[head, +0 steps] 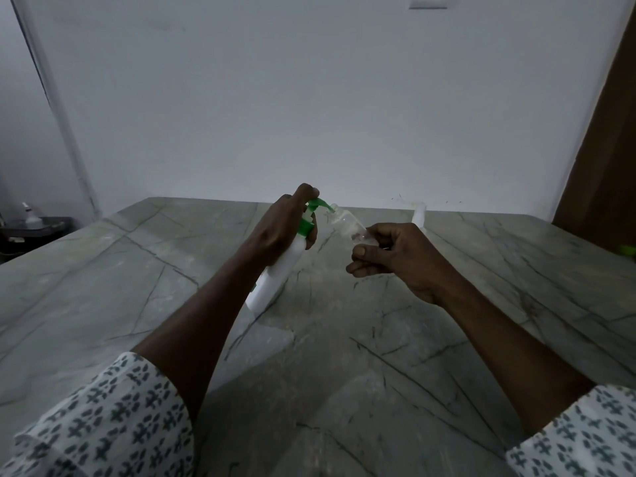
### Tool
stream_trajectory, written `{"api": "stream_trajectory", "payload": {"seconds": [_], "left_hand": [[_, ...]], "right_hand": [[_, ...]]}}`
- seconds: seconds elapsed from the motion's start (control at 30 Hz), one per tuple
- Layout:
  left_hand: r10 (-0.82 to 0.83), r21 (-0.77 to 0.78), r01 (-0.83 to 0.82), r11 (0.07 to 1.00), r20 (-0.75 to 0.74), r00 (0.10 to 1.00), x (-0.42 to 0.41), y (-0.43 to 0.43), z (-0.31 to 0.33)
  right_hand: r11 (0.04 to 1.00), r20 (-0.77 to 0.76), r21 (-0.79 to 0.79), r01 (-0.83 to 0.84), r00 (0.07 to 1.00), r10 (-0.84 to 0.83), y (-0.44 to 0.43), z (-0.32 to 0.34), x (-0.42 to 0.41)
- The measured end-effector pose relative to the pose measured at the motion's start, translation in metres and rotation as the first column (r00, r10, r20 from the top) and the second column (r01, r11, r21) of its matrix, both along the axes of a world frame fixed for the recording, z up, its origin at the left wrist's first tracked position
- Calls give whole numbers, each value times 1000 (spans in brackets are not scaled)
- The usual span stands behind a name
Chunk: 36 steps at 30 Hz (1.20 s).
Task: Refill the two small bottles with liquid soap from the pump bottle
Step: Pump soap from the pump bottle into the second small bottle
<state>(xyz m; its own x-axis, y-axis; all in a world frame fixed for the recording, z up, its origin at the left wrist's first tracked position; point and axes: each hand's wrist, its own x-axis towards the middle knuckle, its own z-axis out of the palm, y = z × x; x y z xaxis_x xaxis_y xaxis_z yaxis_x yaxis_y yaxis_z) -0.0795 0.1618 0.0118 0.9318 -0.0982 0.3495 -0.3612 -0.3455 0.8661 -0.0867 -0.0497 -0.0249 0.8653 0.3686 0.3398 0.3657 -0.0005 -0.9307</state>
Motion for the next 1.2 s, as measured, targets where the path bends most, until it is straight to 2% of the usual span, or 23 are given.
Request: {"api": "stream_trajectory", "payload": {"seconds": [0.17, 0.33, 0.47, 0.63, 0.77, 0.87, 1.03, 1.2], "left_hand": [[6, 75, -10, 997, 55, 998, 0, 0, -1], [-5, 20, 4, 1000, 40, 999, 1, 2, -1], [-32, 15, 33, 999, -36, 999, -3, 5, 1], [70, 68, -53, 996, -267, 961, -14, 6, 16], [76, -87, -92, 992, -173, 982, -16, 9, 4], [96, -119, -114, 986, -146, 985, -15, 9, 1], [-39, -156, 10, 988, -181, 983, -11, 13, 0], [-68, -176, 40, 984, -155, 986, -11, 11, -2]], "right_hand": [[999, 26, -41, -3, 1000, 4, 1, -5, 1], [999, 35, -32, 3, 999, -2, 4, -6, 0], [999, 52, -23, 23, 998, -21, 6, -5, -3], [999, 82, -15, 35, 996, -33, 8, -3, -4], [1000, 93, -4, 17, 996, -17, 13, -3, -6], [1000, 100, 10, 13, 995, -14, 16, -2, -8], [1000, 111, 27, 11, 994, -14, 16, -3, -7], [999, 133, 18, 27, 991, -29, 15, -3, -6]]}}
